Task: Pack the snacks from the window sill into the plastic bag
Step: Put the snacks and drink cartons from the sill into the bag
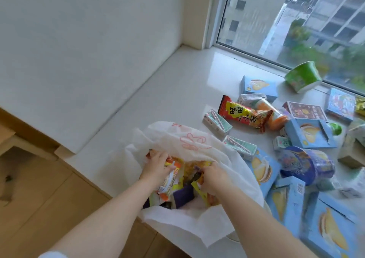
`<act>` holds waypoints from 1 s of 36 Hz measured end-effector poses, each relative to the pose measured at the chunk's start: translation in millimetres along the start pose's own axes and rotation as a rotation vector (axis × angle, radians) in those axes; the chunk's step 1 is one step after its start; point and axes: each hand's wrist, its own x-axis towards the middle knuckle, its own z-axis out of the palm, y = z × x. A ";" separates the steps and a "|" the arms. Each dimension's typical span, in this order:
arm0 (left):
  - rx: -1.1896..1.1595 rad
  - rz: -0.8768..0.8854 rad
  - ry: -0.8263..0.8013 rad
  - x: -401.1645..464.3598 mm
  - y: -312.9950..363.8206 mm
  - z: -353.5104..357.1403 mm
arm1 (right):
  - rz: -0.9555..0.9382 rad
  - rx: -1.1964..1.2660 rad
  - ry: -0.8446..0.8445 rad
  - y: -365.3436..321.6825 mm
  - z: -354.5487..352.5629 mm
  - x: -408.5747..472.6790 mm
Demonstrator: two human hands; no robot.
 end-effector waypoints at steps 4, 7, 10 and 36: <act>0.148 0.214 -0.050 22.3 14.4 5.0 | 0.138 -0.047 0.167 13.7 -23.4 8.3; 0.242 0.336 -0.046 42.5 22.6 1.3 | 0.207 -0.031 0.287 26.6 -48.1 13.3; 0.292 0.377 -0.051 61.2 28.7 -6.5 | 0.221 -0.002 0.350 39.3 -64.2 19.4; 0.332 0.832 0.225 67.0 108.8 3.7 | 0.105 0.342 -0.038 73.1 -13.9 1.2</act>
